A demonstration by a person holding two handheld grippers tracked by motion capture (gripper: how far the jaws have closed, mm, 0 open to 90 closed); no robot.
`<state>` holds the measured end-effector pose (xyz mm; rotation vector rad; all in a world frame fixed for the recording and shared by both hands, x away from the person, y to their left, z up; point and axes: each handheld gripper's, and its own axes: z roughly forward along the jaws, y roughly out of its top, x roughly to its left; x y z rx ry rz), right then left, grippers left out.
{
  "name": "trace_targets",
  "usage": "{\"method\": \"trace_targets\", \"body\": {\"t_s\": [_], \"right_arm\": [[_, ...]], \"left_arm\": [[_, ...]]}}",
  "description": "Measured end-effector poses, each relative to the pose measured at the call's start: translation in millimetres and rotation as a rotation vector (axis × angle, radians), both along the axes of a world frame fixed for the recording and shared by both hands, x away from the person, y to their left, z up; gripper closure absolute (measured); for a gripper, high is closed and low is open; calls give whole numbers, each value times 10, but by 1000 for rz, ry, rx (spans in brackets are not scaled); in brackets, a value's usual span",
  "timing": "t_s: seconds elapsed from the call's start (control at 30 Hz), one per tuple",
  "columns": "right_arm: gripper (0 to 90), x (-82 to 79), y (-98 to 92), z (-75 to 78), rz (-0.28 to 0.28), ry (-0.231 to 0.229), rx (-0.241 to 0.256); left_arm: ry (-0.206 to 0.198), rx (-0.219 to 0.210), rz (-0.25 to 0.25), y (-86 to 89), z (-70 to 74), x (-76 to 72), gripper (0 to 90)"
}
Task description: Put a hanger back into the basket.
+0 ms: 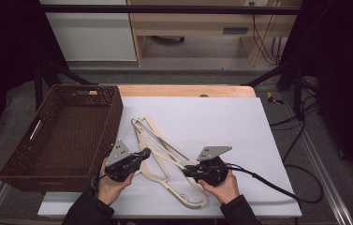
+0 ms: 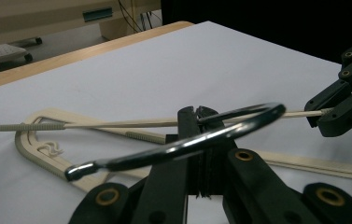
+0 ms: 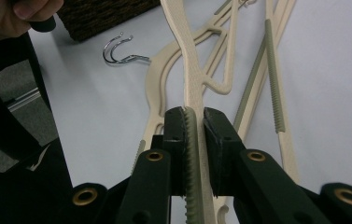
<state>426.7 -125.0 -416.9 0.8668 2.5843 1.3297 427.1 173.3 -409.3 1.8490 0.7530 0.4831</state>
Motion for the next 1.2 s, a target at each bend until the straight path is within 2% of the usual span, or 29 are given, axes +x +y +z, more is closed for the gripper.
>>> {"method": "trace_targets", "body": {"t_s": [0.07,0.13,0.2,0.23,0.27,0.4,0.43,0.53,0.67,0.73,0.77,0.87,1.03,1.13,1.17,1.2], "right_arm": [[789,-3,-1,5,2,-3,-2],[732,-12,-4,33,9,-27,-16],[699,-24,1,51,6,-26,-14],[646,-45,13,93,5,-60,-14],[646,-45,13,93,5,-60,-14],[497,-83,75,162,-7,-143,-13],[456,-95,137,172,-14,-175,-19],[447,-93,207,173,-9,-187,-31],[480,-75,389,167,8,-199,-77],[554,-36,532,145,15,-215,-111],[554,-36,532,145,15,-215,-111],[651,-12,622,102,8,-226,-149],[794,2,638,68,28,-232,-167],[810,-9,639,65,23,-258,-179],[816,-14,634,70,20,-273,-190],[828,-12,608,97,10,-298,-209]], "left_arm": [[0,8,3,-13,31,-19,884],[-6,35,10,-57,66,-55,885],[-8,46,10,-75,69,-65,885],[-11,48,7,-86,76,-74,885],[-5,46,-3,-94,84,-76,885],[10,55,-12,-139,107,-89,885],[13,60,-13,-149,115,-93,885],[16,67,-18,-179,127,-100,885],[21,78,-26,-211,129,-107,885],[23,83,-28,-221,127,-110,884],[23,85,-29,-221,129,-112,884],[28,80,-29,-218,130,-107,884],[36,73,-31,-221,116,-97,882],[35,60,-42,-211,115,-94,871],[32,51,-43,-206,121,-97,847],[28,48,-44,-196,133,-100,781]]}}
